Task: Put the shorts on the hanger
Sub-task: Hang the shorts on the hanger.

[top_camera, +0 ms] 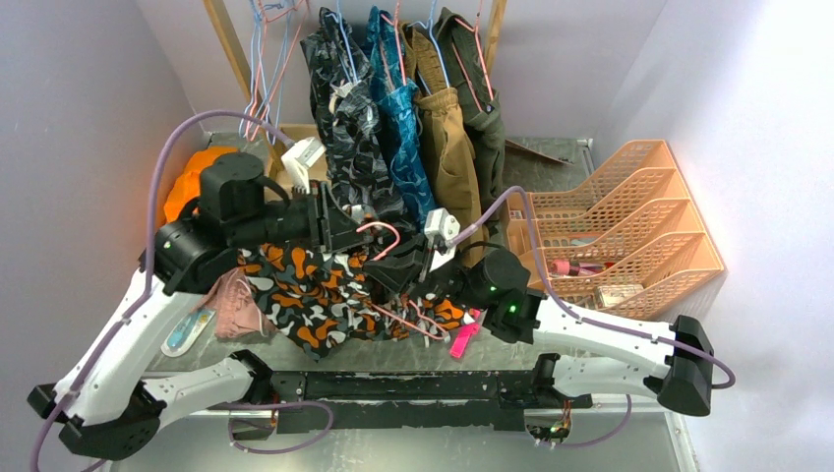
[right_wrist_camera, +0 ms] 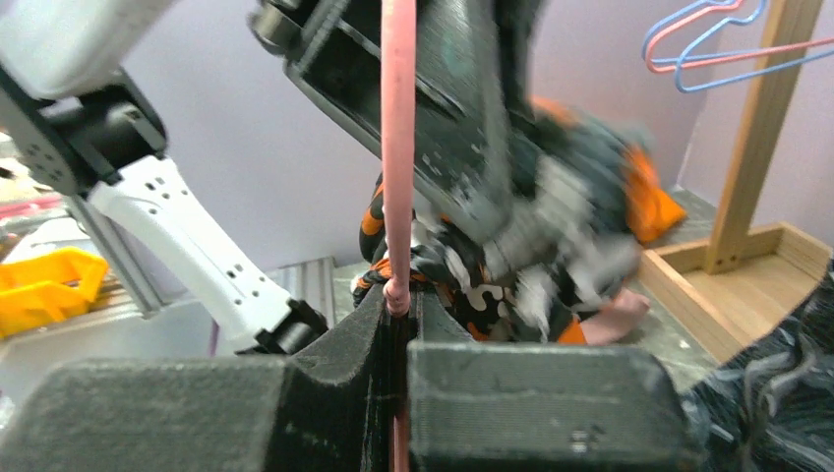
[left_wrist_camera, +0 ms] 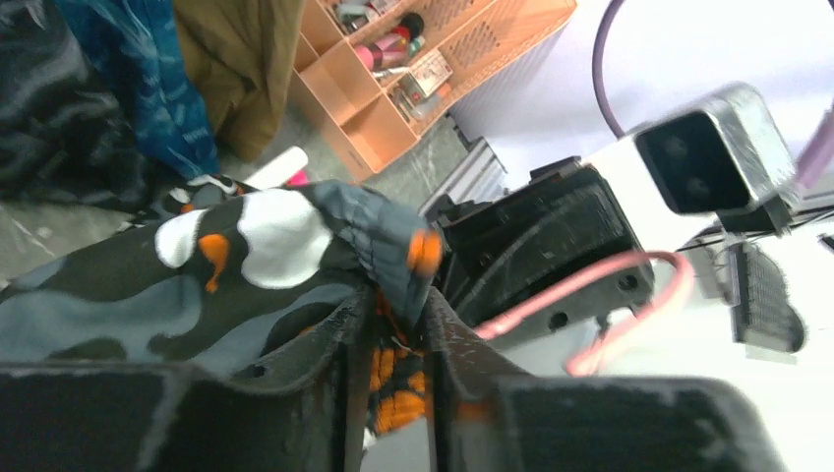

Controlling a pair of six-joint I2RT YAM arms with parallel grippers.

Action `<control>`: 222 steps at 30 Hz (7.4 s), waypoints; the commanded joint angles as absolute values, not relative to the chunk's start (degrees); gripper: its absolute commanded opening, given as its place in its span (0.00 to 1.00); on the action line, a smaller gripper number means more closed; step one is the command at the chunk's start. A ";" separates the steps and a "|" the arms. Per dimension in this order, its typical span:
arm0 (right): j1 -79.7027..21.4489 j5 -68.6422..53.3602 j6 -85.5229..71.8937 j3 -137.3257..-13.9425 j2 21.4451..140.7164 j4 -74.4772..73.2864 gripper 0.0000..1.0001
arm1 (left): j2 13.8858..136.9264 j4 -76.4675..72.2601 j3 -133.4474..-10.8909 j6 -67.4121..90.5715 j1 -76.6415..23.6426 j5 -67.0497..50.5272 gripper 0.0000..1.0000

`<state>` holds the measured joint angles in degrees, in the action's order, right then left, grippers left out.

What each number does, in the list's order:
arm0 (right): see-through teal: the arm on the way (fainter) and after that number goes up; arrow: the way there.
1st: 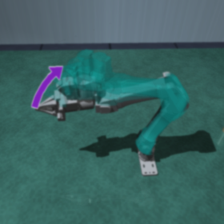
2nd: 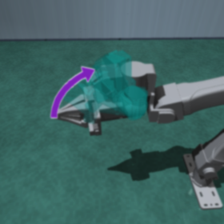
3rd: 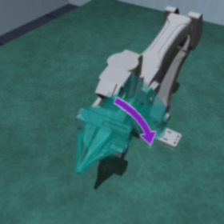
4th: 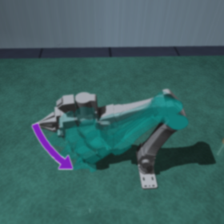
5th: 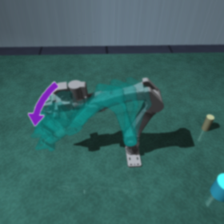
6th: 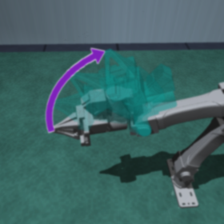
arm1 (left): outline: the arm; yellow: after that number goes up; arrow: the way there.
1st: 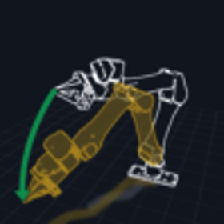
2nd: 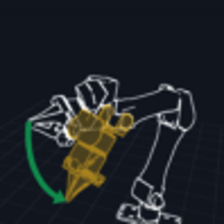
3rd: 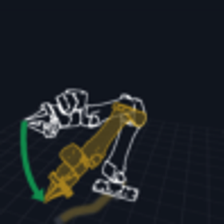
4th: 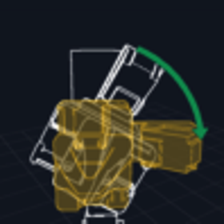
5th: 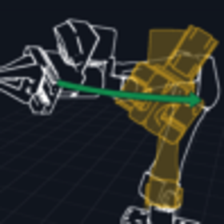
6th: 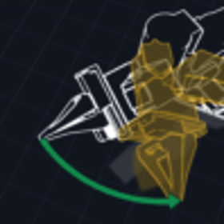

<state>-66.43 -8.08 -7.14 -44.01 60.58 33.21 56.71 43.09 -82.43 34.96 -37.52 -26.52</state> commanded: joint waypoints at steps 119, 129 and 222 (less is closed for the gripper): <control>-65.55 8.48 -9.35 -39.92 50.13 38.36 0.00 | 47.02 30.59 -67.89 28.21 -37.75 -16.62 0.95; -65.57 6.98 -10.75 -41.67 53.54 39.81 0.00 | 48.37 32.87 -66.64 26.79 -37.88 -13.13 0.99; -60.19 -4.91 -33.70 -46.85 69.96 82.83 0.00 | 51.12 29.55 -78.10 29.59 -38.67 -32.79 0.76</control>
